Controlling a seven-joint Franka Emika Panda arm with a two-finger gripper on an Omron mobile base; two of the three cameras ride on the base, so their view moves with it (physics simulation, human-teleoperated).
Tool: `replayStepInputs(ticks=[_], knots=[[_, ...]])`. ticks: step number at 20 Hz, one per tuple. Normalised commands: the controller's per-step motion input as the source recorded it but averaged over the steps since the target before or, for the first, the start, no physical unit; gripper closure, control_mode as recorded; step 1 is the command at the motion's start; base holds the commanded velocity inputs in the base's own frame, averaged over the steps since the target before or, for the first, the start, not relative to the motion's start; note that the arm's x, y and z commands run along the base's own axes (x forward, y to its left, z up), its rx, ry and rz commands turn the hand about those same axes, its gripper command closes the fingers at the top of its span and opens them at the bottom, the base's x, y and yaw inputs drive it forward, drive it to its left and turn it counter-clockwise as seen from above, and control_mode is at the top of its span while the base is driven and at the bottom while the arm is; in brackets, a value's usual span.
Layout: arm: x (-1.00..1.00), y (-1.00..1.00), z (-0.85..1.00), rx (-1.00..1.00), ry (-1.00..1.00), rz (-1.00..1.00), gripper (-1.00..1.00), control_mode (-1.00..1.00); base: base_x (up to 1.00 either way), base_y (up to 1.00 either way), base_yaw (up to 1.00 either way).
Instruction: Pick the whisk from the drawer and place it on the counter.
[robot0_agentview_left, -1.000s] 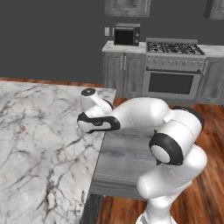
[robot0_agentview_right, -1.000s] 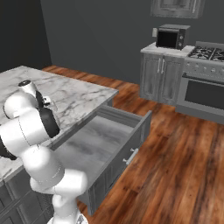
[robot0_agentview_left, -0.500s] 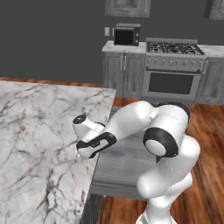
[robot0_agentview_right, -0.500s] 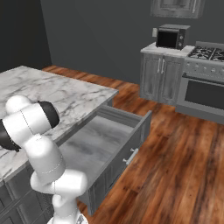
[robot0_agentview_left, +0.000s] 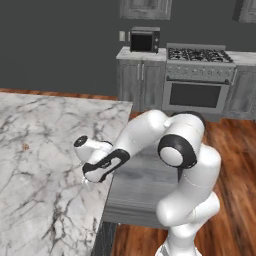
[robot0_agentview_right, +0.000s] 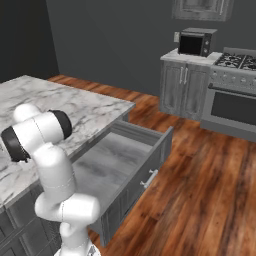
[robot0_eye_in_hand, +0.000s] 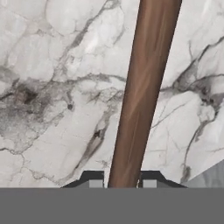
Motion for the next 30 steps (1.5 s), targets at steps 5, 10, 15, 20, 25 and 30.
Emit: replayStepInputs(ticks=[5, 10, 15, 20, 25, 30], knots=[[0.0, -0.04, 0.38, 0.1, -0.18, 0.01, -1.0, -1.0, 0.0, 0.0, 0.0], [-0.05, -0.12, 0.78, 0.18, -0.39, 0.05, -1.0, -1.0, 0.0, 0.0, 0.0], [-0.32, -0.44, 1.0, 0.27, -0.52, 0.07, -1.0, -1.0, 0.0, 0.0, 0.0], [-0.53, -0.84, 0.89, 0.29, -0.49, 0.01, -1.0, -1.0, 0.0, 0.0, 0.0], [-0.54, -1.0, 0.7, 0.32, -0.46, 0.0, -1.0, -1.0, 0.0, 0.0, 0.0], [-0.73, -1.0, 0.34, 0.33, -0.13, -0.07, -1.0, -1.0, 0.0, 0.0, 0.0]])
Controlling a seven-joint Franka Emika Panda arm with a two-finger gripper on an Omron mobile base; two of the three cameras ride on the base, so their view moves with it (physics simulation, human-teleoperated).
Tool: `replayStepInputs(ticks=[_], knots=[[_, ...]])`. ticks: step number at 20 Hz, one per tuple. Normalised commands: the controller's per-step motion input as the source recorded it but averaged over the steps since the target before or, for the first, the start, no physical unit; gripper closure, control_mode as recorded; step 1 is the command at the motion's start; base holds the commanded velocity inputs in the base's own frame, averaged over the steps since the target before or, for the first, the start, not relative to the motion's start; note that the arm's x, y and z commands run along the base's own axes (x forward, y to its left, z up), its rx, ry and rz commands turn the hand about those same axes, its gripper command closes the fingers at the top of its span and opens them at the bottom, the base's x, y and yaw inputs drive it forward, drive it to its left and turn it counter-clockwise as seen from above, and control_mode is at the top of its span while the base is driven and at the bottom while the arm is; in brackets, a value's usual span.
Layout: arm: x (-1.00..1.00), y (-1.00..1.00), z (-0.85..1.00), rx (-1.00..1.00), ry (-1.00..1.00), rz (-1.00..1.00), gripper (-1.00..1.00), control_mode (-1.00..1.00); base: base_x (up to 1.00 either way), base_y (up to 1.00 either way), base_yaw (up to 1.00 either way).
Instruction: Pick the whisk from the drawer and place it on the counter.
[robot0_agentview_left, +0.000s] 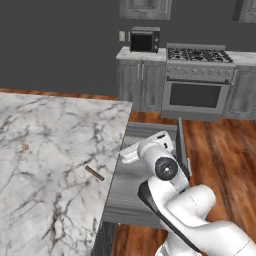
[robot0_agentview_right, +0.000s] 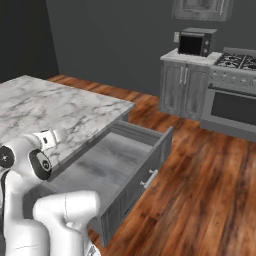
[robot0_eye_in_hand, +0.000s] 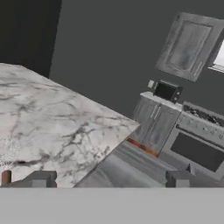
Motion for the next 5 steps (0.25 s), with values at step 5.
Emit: replayStepInputs(ticks=[5], knots=[[-0.98, -1.0, 0.1, 0.34, 0.17, -0.17, -1.0, -1.0, 0.0, 0.0, 0.0]])
